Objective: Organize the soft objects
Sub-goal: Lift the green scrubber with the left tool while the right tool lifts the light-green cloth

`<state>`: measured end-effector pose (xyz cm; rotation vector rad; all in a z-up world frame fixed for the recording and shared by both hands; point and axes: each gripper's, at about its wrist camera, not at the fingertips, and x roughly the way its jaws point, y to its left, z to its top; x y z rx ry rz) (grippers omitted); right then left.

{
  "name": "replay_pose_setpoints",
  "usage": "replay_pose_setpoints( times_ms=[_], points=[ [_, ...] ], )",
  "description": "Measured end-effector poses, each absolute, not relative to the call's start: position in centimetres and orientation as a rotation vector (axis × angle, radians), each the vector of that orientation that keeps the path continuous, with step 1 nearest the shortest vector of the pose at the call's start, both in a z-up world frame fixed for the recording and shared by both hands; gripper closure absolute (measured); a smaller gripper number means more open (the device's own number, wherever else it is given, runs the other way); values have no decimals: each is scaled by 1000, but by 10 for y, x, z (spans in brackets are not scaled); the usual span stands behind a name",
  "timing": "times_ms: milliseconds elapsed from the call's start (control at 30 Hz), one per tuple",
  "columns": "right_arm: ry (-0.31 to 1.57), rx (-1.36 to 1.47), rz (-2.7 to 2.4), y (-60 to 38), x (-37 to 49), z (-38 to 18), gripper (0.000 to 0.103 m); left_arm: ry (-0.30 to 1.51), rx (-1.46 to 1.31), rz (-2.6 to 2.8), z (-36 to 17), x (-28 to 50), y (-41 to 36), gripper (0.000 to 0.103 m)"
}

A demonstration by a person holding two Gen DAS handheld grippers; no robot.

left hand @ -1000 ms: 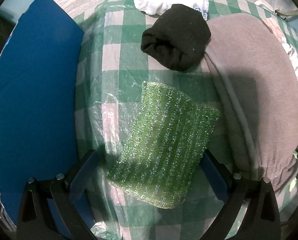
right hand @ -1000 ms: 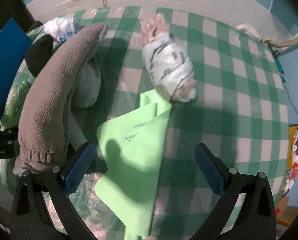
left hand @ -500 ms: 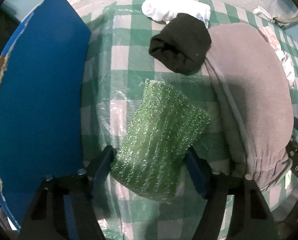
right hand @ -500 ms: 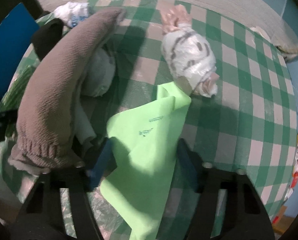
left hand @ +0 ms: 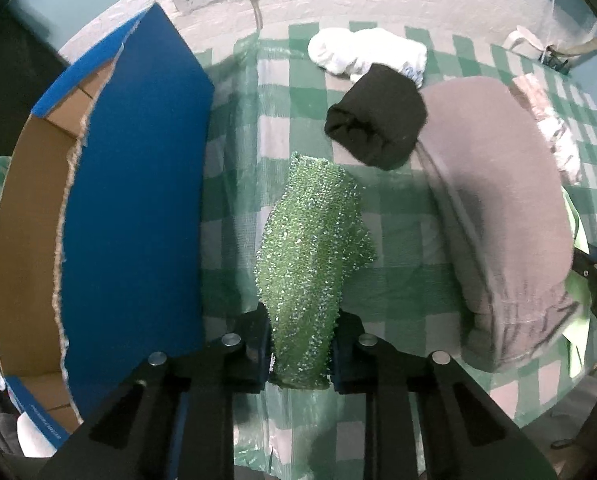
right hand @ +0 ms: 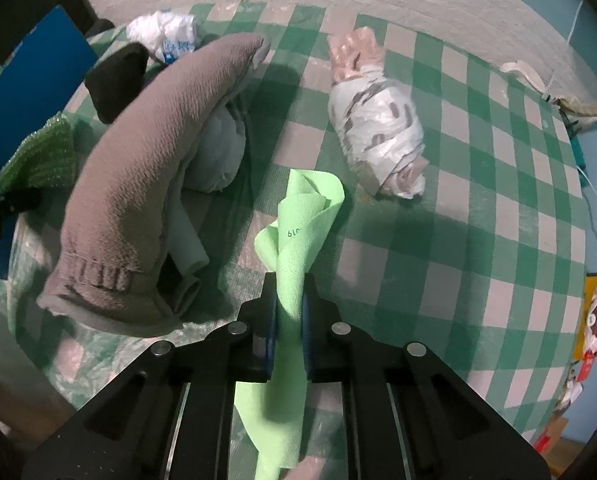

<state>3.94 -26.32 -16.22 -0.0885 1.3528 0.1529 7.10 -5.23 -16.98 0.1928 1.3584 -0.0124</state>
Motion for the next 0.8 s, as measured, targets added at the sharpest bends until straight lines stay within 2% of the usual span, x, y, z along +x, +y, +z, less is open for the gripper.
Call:
replay_pose_setpoints(
  times_ms=[267,800],
  points=[
    [1302,-53,165,-269,45,-134,94,1302,194,-51,-136,51,-52,82],
    [1215,-37,205,-260,41,-84,94,1228,194,-68,-114,29,-50,82]
  ],
)
